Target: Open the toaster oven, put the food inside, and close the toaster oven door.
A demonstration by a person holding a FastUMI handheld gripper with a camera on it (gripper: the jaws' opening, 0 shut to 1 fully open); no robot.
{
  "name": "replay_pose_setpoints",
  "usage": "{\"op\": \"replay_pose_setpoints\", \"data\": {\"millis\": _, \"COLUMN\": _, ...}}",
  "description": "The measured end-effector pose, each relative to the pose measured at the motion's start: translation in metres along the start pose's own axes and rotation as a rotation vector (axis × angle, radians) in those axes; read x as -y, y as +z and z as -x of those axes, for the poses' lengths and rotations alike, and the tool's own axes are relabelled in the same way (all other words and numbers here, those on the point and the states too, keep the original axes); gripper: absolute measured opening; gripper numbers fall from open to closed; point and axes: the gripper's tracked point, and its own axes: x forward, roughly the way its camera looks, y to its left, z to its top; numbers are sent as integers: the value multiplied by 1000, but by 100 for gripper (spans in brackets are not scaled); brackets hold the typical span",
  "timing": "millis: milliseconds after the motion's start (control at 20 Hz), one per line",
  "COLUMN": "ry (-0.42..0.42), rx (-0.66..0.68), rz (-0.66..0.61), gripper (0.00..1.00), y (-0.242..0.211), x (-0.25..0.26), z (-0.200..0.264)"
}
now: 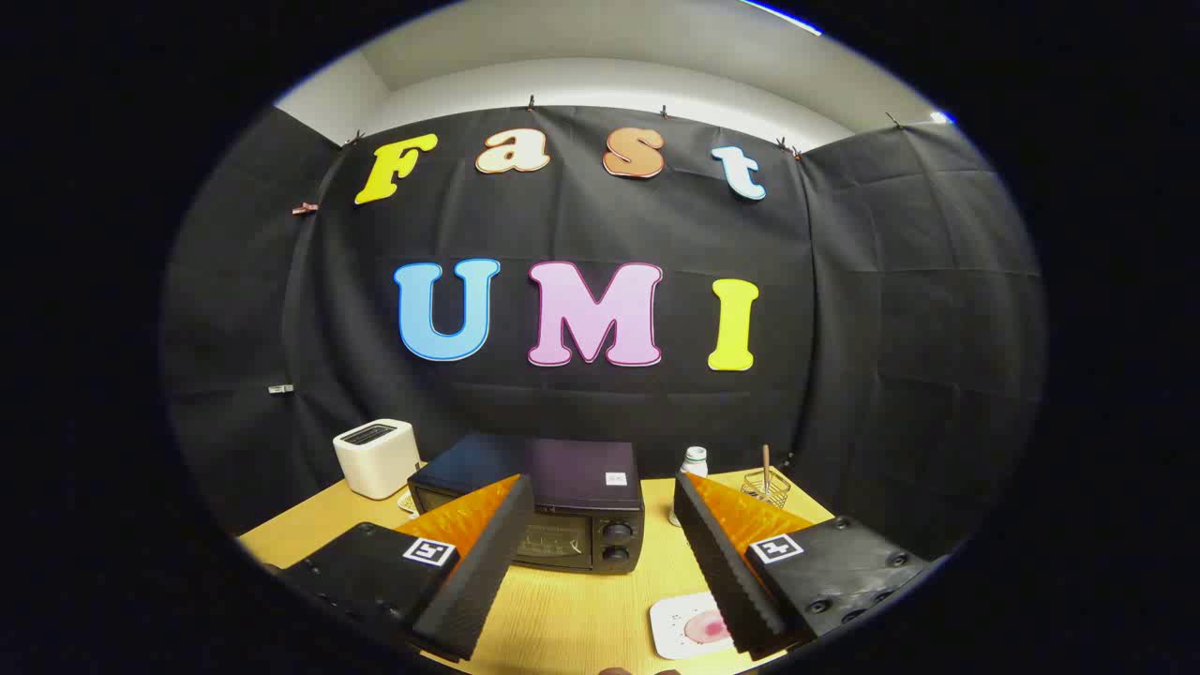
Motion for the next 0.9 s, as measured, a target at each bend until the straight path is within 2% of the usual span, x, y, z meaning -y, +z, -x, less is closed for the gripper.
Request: {"op": "replay_pose_setpoints", "data": {"millis": 900, "ry": 15, "rx": -40, "rz": -12, "gripper": 98, "y": -14, "x": -21, "z": 5}}
